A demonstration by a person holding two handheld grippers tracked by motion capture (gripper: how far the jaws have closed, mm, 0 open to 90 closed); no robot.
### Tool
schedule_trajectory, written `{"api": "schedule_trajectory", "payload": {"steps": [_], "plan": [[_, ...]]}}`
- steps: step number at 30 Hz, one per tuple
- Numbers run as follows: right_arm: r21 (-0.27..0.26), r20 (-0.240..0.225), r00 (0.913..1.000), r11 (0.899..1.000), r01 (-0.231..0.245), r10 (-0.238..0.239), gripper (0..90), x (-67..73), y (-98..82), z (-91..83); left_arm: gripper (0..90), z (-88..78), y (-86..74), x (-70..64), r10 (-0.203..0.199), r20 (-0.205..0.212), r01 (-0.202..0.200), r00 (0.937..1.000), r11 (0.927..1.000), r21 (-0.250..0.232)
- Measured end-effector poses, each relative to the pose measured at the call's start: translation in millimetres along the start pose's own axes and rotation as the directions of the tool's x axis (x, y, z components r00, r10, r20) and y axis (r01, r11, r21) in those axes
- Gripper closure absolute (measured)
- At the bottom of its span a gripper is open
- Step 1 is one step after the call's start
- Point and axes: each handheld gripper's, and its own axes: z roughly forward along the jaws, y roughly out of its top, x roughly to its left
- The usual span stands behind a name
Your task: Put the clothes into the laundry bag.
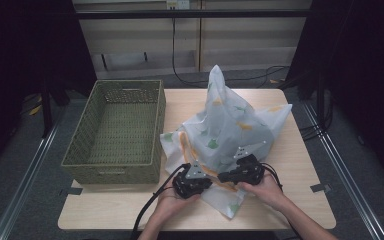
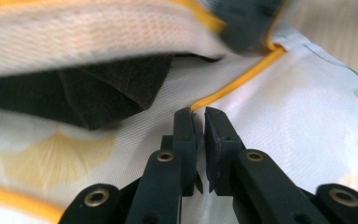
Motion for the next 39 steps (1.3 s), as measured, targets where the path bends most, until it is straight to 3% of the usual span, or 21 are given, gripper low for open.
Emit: {"api": "schedule_trajectory", "payload": {"steps": [1,5,9,12,14,15,18,20,21,24,27,29,30,31,33,36,38,39], "plan": [[-0.005,0.007,1.0000,1.000,-0.006,0.006,90.0,-2.8,-0.8,-2.1,83.8,4.2,4.6,-5.3,0.021,0.004,-0.021,0.9998,0.9997,0.010],[-0.032,0.060,0.9979,0.999,-0.022,0.023,89.7,-11.9,-4.3,-11.0,84.2,20.2,17.8,-22.1,0.042,0.034,-0.042,0.9985,0.9991,0.001],[-0.049,0.121,0.9909,0.997,-0.054,0.059,89.7,-22.9,-6.7,-16.5,85.0,37.9,34.4,-41.4,0.081,0.033,-0.082,0.9961,0.9966,0.013],[-0.067,0.143,0.9867,0.995,-0.069,0.078,89.7,-30.6,-6.5,-19.1,84.9,48.5,43.6,-52.3,0.100,0.066,-0.101,0.9928,0.9948,0.013],[-0.075,0.157,0.9839,0.994,-0.075,0.086,89.7,-33.9,-5.4,-21.0,84.9,52.3,47.7,-57.1,0.116,0.045,-0.117,0.9922,0.9929,0.020],[-0.079,0.160,0.9831,0.994,-0.078,0.090,89.7,-35.2,-5.4,-21.4,83.8,53.6,48.1,-57.1,0.108,0.051,-0.109,0.9929,0.9940,0.011],[-0.079,0.161,0.9834,0.994,-0.072,0.084,89.5,-36.4,-7.3,-23.3,69.6,48.5,42.7,-54.2,0.097,0.068,-0.097,0.9930,0.9953,-0.007],[-0.081,0.159,0.9841,0.994,-0.068,0.080,89.5,-34.1,-8.4,-25.5,63.5,35.9,36.6,-47.9,0.069,0.071,-0.067,0.9951,0.9969,-0.041],[-0.085,0.158,0.9847,0.995,-0.061,0.074,89.5,-32.7,-8.6,-27.1,59.1,25.8,32.1,-43.1,0.034,0.078,-0.028,0.9964,0.9962,-0.082],[-0.103,0.150,0.9870,0.994,-0.042,0.057,90.0,-27.0,-7.6,-32.6,45.3,4.8,21.4,-33.8,0.021,0.055,-0.015,0.9982,0.9943,-0.105],[-0.115,0.127,0.9912,0.993,-0.020,0.035,90.0,-20.3,-6.0,-37.5,31.4,-3.8,8.2,-28.2,0.062,0.035,-0.062,0.9975,0.9980,-0.009],[-0.120,0.112,0.9935,0.993,-0.007,0.020,90.0,-15.6,-4.5,-39.3,23.9,-1.4,1.0,-26.7,0.063,0.057,-0.063,0.9964,0.9980,0.004],[-0.124,0.104,0.9943,0.992,-0.006,0.020,90.0,-13.2,-3.6,-39.3,23.2,-1.2,-1.3,-26.8,0.063,0.043,-0.064,0.9971,0.9971,0.040],[-0.123,0.093,0.9956,0.992,0.005,0.007,90.0,-11.5,-2.5,-39.1,22.5,-1.4,-3.5,-26.4,0.062,0.029,-0.063,0.9976,0.9976,0.029],[-0.124,0.084,0.9965,0.992,0.012,-0.002,90.0,-8.3,0.4,-36.9,32.5,-3.0,-2.7,-23.3,0.051,0.000,-0.051,0.9987,0.9986,0.013],[-0.112,0.067,0.9977,0.994,0.012,-0.005,90.0,-8.3,5.3,-27.6,64.1,-1.5,0.6,-19.6,0.066,-0.026,-0.065,0.9975,0.9978,0.009],[-0.095,0.068,0.9977,0.995,0.012,-0.006,90.0,-8.6,8.3,-19.2,83.3,1.1,4.0,-20.6,0.078,-0.072,-0.077,0.9943,0.9967,0.024],[-0.083,0.068,0.9976,0.996,0.018,-0.012,90.0,-9.4,10.0,-13.9,86.2,1.9,6.1,-21.8,0.085,-0.072,-0.082,0.9938,0.9959,0.036]]}}
